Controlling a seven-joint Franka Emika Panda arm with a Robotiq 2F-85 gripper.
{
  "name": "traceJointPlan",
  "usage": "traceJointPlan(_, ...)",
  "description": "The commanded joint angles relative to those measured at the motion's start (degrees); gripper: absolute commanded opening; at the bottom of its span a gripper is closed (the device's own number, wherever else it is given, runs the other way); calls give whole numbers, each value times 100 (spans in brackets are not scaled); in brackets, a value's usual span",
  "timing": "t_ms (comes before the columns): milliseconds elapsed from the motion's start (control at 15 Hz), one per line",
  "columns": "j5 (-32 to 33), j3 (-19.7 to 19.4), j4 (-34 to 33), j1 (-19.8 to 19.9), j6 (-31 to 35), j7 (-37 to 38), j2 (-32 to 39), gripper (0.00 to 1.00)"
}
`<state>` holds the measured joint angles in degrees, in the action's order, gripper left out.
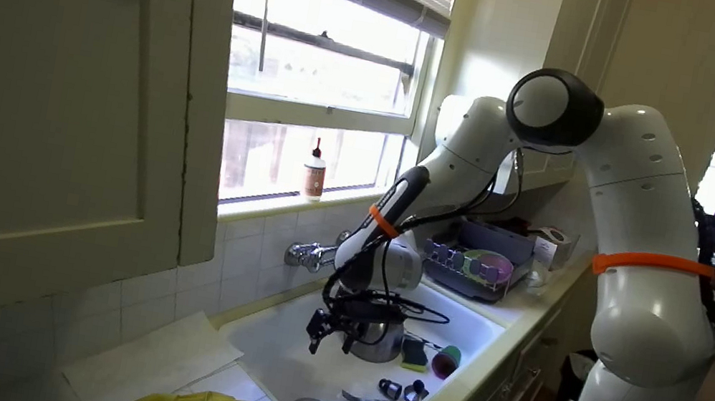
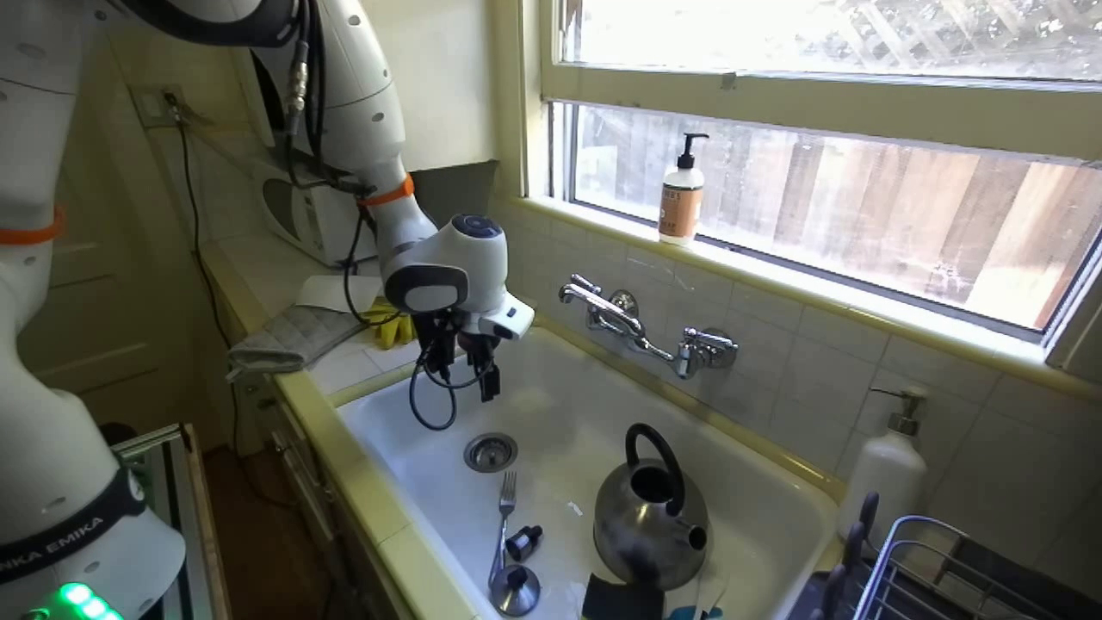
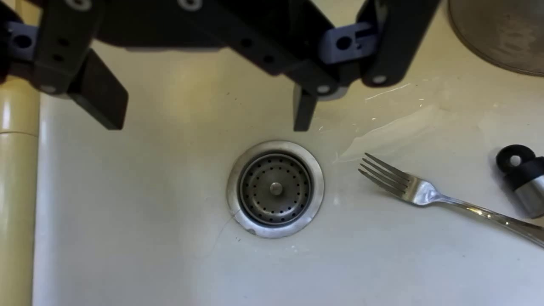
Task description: Remove the sink hole cover from the sink hole
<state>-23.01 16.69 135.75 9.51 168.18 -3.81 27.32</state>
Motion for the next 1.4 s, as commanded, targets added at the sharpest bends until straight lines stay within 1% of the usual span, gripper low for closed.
traceJointPlan(0, 31, 13, -38, 25, -12, 29, 34, 100)
traceJointPlan(133, 25, 31, -53, 28, -14, 27, 41, 100)
traceJointPlan(267, 29, -115, -329, -149, 52, 282, 425, 100)
traceJointPlan(400, 65, -199, -537, -229, 132, 385, 743, 100)
traceJointPlan(533, 41, -115, -787, -188, 239, 355, 1125, 100)
traceJointPlan(667, 98, -200, -1031, -308, 286, 489, 1475, 100)
traceJointPlan(867, 137, -172, -1455, -351, 482, 571, 2049, 100)
traceJointPlan(1200, 191, -222, -2129, -535, 956, 878, 2916, 100)
traceJointPlan(1333, 213, -180, -2385, -513, 1044, 954, 3211, 100)
